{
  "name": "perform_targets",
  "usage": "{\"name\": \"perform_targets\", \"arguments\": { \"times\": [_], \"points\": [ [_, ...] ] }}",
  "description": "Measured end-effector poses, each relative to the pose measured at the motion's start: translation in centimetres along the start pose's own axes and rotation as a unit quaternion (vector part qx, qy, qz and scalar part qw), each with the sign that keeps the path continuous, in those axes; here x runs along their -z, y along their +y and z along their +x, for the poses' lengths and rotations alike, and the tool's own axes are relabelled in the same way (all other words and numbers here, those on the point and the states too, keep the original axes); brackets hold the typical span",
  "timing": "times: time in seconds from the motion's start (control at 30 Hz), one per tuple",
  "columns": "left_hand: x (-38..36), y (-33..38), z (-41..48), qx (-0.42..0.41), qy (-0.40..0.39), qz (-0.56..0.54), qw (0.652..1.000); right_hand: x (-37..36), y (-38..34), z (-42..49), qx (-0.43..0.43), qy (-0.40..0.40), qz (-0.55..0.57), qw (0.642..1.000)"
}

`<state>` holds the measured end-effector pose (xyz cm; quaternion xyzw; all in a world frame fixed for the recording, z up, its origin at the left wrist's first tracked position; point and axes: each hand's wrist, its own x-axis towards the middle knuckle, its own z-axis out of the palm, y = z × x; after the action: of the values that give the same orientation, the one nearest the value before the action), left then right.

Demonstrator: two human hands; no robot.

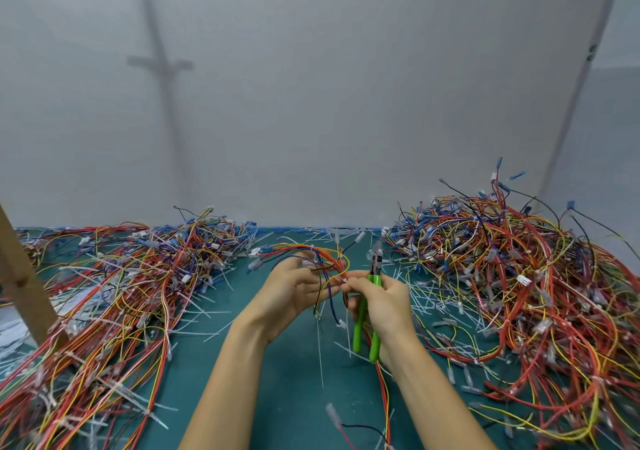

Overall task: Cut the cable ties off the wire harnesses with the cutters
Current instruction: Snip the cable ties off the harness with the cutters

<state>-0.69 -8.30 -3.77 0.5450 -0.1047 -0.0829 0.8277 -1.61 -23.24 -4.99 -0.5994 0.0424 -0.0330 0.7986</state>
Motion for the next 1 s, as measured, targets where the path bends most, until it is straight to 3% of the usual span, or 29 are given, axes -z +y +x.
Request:
{"name": "perform_targets", "arguments": {
  "times": [0.17,0.33,0.8,1.0],
  "points": [
    [-0.2,-0.1,-0.4,-0.044,-0.007,0.086,0.995,0.1,-0.3,0.0,-0.025,-0.015,0.055,0.998],
    [-0.6,-0.1,-0.2,-0.072,0.065,0.174,0.98,-0.1,-0.3,-0.3,-0.026,-0.043,0.049,0.998],
    [-0.5,-0.3,0.1,-0.097,0.132,0.188,0.968,0.4,0.0,0.4,0.006,-0.034,0.082,0.996],
    [0.2,-0.7,0.3,-0.1,0.165,0.157,0.969,0.6,0.0,0.6,0.042,-0.038,-0.035,0.998]
  ]
}}
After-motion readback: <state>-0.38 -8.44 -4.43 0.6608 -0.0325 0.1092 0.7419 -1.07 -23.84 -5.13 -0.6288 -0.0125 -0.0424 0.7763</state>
